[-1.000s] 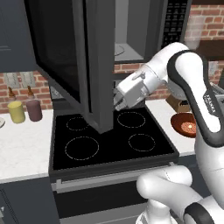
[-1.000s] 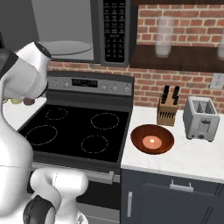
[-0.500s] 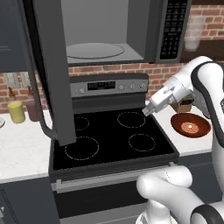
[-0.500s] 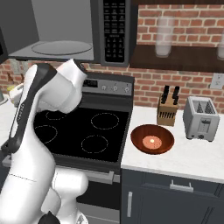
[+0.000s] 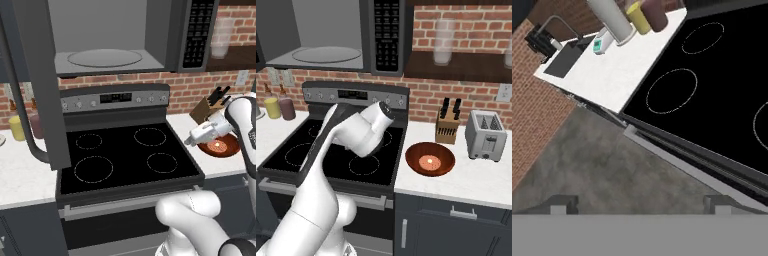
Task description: Open the microwave, place the bowl with waffle inside the microwave, then close the microwave door and turn it on.
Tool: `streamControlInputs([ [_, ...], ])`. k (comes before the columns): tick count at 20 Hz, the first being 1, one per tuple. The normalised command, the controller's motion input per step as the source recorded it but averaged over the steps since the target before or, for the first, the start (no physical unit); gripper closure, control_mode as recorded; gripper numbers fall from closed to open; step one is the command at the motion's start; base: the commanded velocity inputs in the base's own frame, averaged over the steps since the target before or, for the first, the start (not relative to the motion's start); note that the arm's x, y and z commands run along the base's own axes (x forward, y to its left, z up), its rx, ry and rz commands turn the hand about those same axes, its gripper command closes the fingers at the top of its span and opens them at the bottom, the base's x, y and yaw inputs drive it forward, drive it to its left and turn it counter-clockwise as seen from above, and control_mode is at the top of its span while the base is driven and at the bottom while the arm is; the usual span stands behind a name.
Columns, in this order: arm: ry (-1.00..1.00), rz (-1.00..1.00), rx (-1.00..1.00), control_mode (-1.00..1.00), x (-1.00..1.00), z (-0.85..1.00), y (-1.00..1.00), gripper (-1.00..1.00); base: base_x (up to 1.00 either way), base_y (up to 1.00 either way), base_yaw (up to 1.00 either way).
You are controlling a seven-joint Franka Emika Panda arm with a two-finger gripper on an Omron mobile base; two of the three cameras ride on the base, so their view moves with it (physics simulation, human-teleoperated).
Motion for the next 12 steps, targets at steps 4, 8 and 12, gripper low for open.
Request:
streamControlInputs([
  [4, 0.00, -0.36, -0.06, -1.00, 0.57, -0.86, -1.00, -1.00, 0.00, 0.00, 0.00],
  [8, 0.00, -0.34, -0.06, -1.00, 0.65, -0.67, -1.00, -1.00, 0.00, 0.00, 0.00],
  [12, 0.01, -0.33, -0.14, -1.00, 0.76, -0.09, -1.00, -1.00, 0.00, 0.00, 0.00],
])
